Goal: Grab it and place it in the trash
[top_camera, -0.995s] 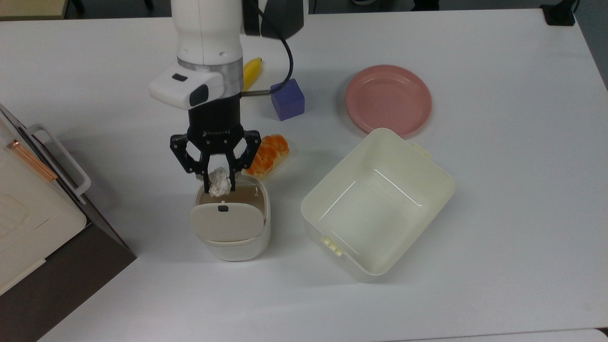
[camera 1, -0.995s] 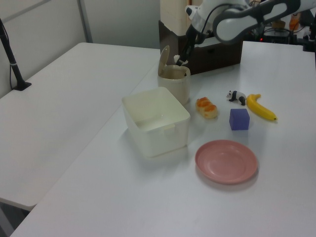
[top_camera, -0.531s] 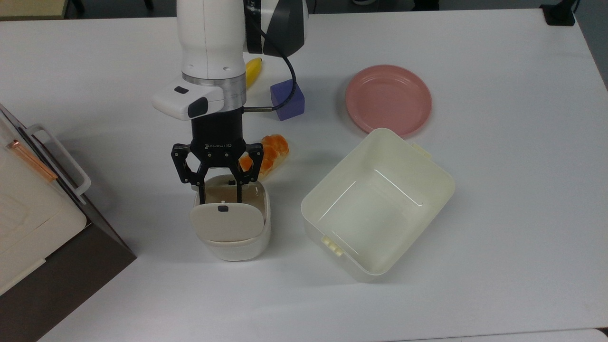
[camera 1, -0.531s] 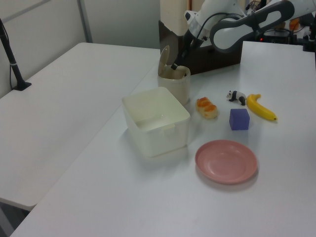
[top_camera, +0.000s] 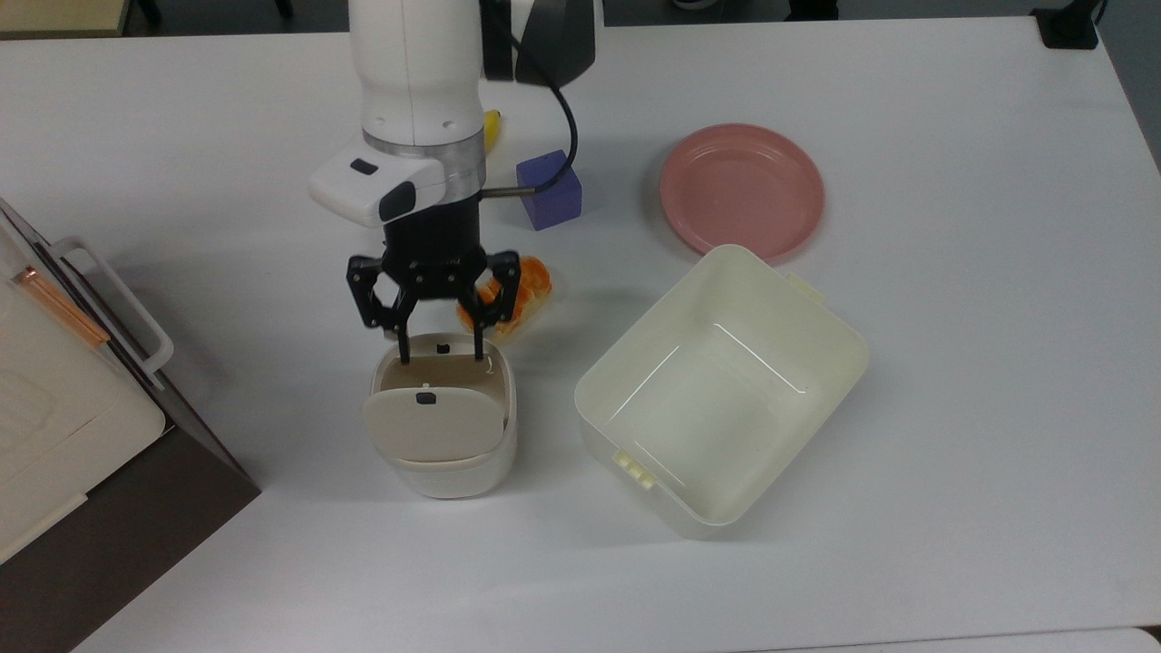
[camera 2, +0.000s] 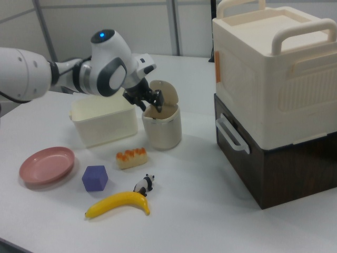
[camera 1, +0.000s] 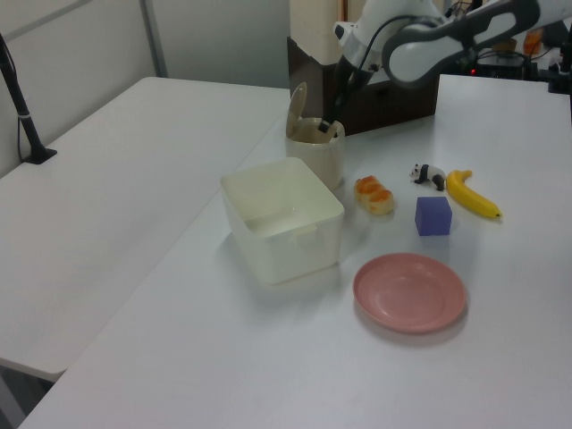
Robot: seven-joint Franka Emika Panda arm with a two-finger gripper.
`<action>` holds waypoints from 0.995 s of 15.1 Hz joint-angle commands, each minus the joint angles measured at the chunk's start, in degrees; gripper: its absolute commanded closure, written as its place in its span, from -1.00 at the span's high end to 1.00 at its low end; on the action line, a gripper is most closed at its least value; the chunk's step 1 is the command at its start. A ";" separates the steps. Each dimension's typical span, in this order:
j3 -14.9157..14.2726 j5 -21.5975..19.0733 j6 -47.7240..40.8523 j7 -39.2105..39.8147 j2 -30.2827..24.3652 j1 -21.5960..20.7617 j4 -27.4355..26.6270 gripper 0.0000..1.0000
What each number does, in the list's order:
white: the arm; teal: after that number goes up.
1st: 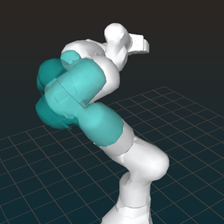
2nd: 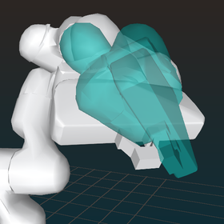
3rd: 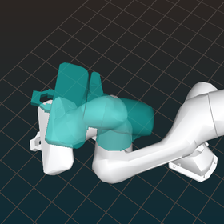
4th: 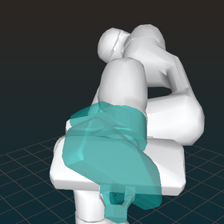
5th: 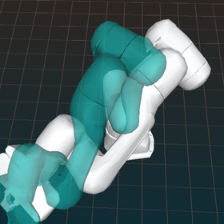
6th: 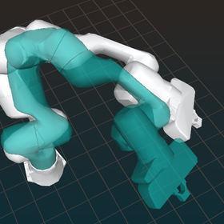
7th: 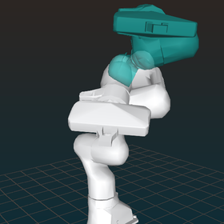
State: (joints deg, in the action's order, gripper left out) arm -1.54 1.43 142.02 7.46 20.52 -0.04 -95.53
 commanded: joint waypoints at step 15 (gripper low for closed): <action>-0.40 3.50 -46.48 -8.95 -19.37 -2.06 -1.24 1.00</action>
State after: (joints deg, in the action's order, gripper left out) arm -1.54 3.65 96.38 2.82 2.63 -1.03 -95.42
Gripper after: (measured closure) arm 0.000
